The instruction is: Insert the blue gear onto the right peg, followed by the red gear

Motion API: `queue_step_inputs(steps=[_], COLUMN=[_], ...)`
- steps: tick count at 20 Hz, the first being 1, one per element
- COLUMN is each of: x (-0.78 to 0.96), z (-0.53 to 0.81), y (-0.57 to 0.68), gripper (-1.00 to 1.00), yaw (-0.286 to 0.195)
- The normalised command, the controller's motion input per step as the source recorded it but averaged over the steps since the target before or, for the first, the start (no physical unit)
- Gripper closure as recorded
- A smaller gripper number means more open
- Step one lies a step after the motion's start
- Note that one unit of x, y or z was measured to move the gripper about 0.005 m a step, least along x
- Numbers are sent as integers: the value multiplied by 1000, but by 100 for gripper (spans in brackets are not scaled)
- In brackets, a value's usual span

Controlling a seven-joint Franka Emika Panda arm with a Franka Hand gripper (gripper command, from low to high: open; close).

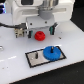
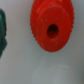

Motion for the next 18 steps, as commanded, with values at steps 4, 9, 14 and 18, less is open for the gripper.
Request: queue_step_inputs(steps=[4, 9, 14, 18], x=[-20, -85, -186, -49], z=[-197, -113, -57, -22], y=[0, -3, 24, 3], gripper=[-100, -100, 100, 100], yaw=[0, 0, 0, 0])
